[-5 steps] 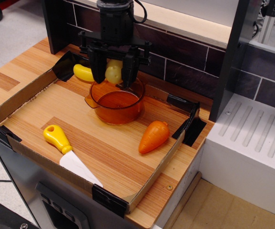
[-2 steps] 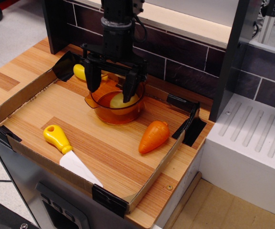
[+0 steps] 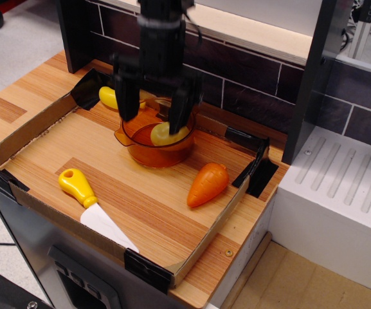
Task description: Put potato in pot
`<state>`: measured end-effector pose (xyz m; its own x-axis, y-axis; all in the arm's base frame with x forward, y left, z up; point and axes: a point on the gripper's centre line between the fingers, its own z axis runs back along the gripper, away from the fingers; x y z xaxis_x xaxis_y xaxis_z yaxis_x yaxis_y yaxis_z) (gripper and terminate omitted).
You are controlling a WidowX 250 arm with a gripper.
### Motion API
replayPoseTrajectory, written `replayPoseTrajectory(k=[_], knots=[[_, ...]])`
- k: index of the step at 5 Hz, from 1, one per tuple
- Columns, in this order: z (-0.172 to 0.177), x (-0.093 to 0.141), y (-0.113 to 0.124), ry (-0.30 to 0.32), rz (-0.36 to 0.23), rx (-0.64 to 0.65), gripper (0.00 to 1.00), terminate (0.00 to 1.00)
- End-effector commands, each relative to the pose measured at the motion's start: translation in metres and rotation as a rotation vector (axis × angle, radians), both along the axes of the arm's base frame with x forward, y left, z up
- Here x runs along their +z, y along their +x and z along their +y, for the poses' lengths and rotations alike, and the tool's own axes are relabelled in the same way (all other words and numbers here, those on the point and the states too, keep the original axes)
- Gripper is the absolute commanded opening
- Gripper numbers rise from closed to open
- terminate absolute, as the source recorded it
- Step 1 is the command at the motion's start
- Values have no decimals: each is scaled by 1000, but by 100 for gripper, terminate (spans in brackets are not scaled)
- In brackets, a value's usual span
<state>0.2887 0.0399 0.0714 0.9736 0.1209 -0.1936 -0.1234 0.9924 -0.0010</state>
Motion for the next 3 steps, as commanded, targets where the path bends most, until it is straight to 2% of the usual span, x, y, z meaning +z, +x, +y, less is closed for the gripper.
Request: replayPoseTrajectory(k=[1,2,3], knots=[[5,71,6,-64,-82,-16,100,0],[5,71,6,-64,-82,-16,100,0],[5,71,6,-64,-82,-16,100,100]])
